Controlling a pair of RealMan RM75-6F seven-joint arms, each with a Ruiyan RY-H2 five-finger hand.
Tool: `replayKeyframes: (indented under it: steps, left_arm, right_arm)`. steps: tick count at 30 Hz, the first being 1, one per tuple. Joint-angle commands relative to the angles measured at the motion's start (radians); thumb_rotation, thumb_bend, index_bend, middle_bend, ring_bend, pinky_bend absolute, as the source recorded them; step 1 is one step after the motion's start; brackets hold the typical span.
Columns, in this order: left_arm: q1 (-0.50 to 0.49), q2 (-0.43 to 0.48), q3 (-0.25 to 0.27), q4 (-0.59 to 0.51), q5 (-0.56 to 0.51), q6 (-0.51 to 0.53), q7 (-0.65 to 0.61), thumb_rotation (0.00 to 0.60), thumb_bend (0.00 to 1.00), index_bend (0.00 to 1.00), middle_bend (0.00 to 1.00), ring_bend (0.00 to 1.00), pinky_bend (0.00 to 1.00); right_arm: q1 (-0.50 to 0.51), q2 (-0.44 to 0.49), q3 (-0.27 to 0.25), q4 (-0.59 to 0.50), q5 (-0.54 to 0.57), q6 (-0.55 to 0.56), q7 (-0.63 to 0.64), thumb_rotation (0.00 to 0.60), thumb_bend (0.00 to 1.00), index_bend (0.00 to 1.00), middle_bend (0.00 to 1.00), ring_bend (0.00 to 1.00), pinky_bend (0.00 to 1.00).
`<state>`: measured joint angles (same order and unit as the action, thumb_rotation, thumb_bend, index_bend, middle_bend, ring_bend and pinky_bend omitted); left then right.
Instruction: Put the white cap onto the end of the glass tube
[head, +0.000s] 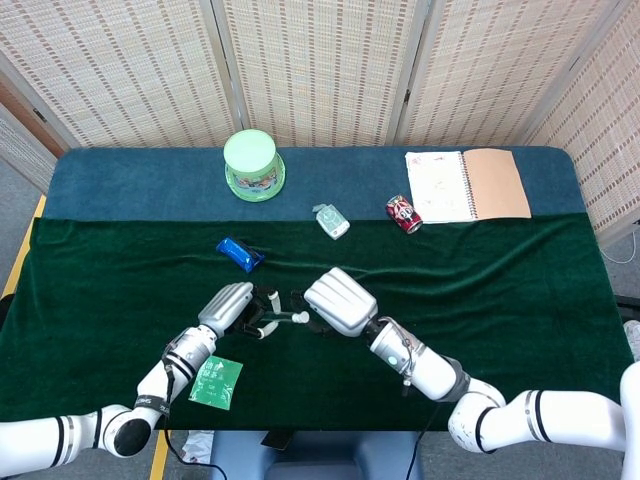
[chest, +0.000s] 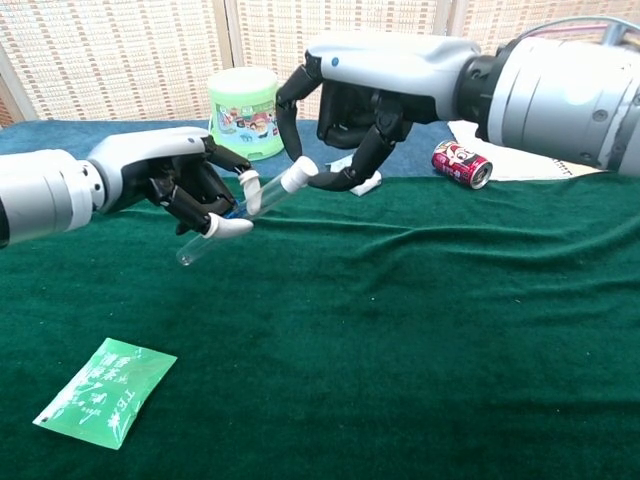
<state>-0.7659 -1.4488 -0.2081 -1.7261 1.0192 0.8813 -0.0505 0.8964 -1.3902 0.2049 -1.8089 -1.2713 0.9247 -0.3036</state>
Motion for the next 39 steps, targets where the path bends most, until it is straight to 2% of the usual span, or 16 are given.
replayKeyframes:
  steps: [1, 5, 9, 14, 20, 29, 39]
  left_arm:
    - [0.001, -0.008, 0.005, 0.006, 0.001, 0.01, 0.014, 0.6, 0.41, 0.78, 0.9, 0.82, 0.76]
    - [0.001, -0.024, 0.019, 0.027, 0.01, 0.028, 0.057, 0.6, 0.41, 0.78, 0.9, 0.81, 0.76]
    - [0.004, -0.033, 0.029, 0.038, 0.012, 0.043, 0.089, 0.6, 0.41, 0.78, 0.9, 0.81, 0.76]
    - [0.011, -0.036, 0.039, 0.064, 0.022, 0.073, 0.138, 0.6, 0.41, 0.78, 0.9, 0.81, 0.76]
    - [0.016, -0.054, 0.061, 0.123, 0.023, 0.102, 0.218, 0.6, 0.41, 0.78, 0.9, 0.81, 0.76]
    - [0.007, -0.151, 0.088, 0.246, 0.001, 0.132, 0.383, 0.6, 0.41, 0.77, 0.9, 0.81, 0.76]
    - [-0.005, -0.24, 0.097, 0.343, -0.014, 0.158, 0.529, 0.6, 0.41, 0.6, 0.9, 0.8, 0.76]
  right_arm:
    - [0.001, 0.001, -0.004, 0.004, 0.001, -0.005, 0.002, 0.6, 0.64, 0.31, 0.94, 1.0, 1.0]
    - [0.002, -0.001, -0.009, 0.012, 0.003, -0.013, 0.013, 0.6, 0.64, 0.15, 0.93, 1.0, 1.0]
    - [0.001, -0.004, -0.01, 0.018, -0.001, -0.011, 0.026, 0.6, 0.64, 0.1, 0.93, 1.0, 1.0]
    - [-0.022, 0.031, -0.01, -0.005, -0.034, 0.026, 0.041, 0.6, 0.64, 0.09, 0.93, 1.0, 1.0]
    - [-0.084, 0.127, -0.024, -0.058, -0.062, 0.1, 0.032, 0.6, 0.64, 0.09, 0.93, 1.0, 1.0]
    - [-0.199, 0.234, -0.079, -0.071, -0.1, 0.191, 0.07, 0.6, 0.64, 0.09, 0.93, 1.0, 1.0]
    - [-0.271, 0.269, -0.106, -0.031, -0.136, 0.228, 0.165, 0.6, 0.64, 0.09, 0.93, 1.0, 1.0]
